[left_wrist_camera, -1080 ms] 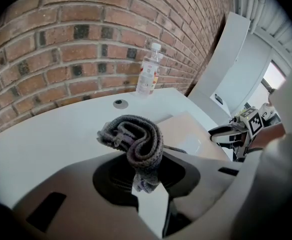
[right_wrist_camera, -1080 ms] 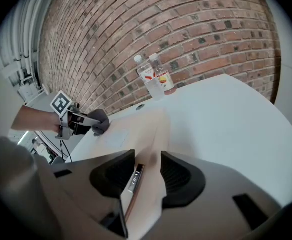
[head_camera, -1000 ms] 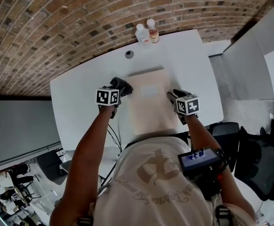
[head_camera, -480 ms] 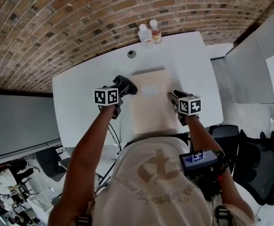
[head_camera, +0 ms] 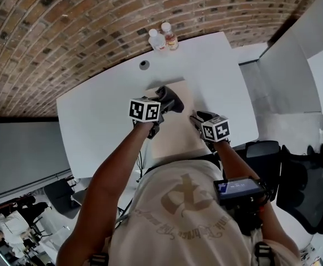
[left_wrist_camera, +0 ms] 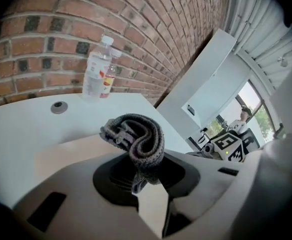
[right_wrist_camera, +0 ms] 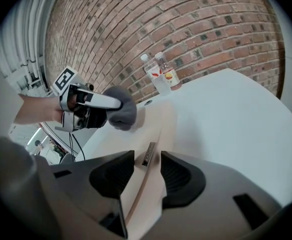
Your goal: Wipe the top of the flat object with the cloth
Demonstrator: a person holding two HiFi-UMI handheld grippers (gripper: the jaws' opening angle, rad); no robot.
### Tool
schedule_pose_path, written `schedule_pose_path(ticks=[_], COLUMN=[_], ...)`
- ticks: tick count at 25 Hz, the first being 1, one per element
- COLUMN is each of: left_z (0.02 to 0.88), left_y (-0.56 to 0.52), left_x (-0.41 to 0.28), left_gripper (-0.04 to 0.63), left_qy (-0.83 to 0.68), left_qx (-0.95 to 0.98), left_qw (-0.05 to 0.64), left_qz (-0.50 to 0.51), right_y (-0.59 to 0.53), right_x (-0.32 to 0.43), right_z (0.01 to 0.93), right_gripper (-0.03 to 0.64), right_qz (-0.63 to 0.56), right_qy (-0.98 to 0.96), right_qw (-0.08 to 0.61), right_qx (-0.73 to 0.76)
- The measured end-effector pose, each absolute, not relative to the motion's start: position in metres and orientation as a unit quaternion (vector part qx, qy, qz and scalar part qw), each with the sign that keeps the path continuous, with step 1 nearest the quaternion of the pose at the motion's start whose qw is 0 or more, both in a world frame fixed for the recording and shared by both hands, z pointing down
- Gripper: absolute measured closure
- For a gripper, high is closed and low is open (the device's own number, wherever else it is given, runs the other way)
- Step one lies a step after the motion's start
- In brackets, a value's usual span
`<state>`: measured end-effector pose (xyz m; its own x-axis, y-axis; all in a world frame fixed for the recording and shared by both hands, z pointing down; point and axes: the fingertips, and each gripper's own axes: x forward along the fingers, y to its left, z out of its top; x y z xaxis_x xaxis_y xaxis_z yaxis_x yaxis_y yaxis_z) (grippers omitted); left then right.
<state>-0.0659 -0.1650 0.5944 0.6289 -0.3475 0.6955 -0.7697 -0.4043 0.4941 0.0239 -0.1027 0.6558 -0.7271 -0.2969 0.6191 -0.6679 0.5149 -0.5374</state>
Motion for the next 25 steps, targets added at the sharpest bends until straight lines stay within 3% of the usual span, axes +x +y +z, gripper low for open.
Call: schedule_pose_path(ticks=[13,25], left_z=[0.622,0.635], left_y=[-0.172,-0.151], left_x=[0.013,-0.04], left_gripper=[0.489,0.491], left_qy=[-0.308,-0.338], left_qx=[0.8,0.771], left_qw=[0.418,0.411], left_qz=[0.3,0.35], right_y=[-0.1,-0.099], right_x=[0.024,0.025], right_z=[0.66,0.665], right_gripper=[0.442,0.439], right_qz=[0.389,0.382], right_qy=[-0.847,-0.85], right_qw=[0.24,0.254], right_qx=[0.272,0.258])
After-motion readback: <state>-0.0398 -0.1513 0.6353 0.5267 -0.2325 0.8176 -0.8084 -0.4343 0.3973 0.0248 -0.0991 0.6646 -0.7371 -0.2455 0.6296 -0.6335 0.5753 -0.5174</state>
